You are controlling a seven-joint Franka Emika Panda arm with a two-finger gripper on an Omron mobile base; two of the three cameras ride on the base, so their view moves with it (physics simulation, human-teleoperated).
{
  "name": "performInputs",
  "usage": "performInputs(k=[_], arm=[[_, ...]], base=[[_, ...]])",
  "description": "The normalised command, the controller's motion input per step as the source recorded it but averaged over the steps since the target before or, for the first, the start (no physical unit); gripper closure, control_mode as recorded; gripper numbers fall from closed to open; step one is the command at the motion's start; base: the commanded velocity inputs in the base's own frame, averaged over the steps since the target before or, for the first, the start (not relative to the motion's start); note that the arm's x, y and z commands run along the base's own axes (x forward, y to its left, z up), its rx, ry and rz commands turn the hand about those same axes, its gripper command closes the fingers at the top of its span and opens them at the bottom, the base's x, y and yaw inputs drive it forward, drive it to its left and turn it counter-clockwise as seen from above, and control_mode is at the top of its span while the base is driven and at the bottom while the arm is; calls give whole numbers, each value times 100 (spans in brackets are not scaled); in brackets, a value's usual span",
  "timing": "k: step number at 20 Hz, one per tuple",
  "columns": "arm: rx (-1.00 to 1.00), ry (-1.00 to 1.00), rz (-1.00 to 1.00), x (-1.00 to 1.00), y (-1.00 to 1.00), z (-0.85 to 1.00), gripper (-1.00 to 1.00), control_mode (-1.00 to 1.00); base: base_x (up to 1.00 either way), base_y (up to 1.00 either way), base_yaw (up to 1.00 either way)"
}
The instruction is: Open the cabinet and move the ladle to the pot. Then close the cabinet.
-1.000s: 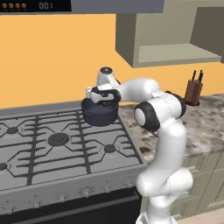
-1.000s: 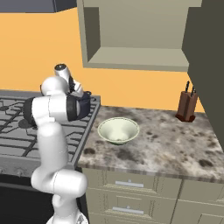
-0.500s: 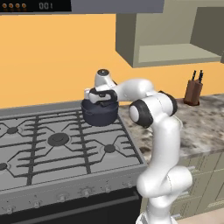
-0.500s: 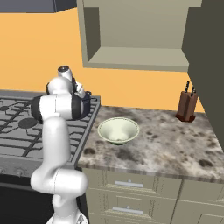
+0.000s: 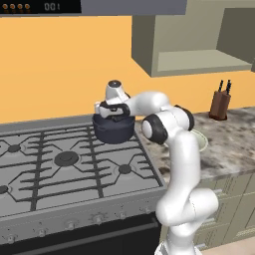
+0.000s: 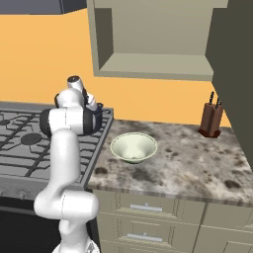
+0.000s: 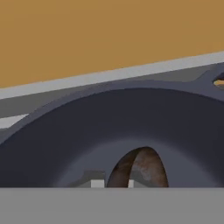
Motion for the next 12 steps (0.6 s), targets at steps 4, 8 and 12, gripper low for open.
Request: performInputs(k=[4, 8, 12], arm=[[-1, 0, 3, 13, 6, -17, 100, -100], [-1, 0, 4, 13, 7, -16, 100, -100], [0, 0, 3, 2, 5, -2, -100, -100]], base=[[0, 0, 0], [0, 0, 0], [0, 0, 0]])
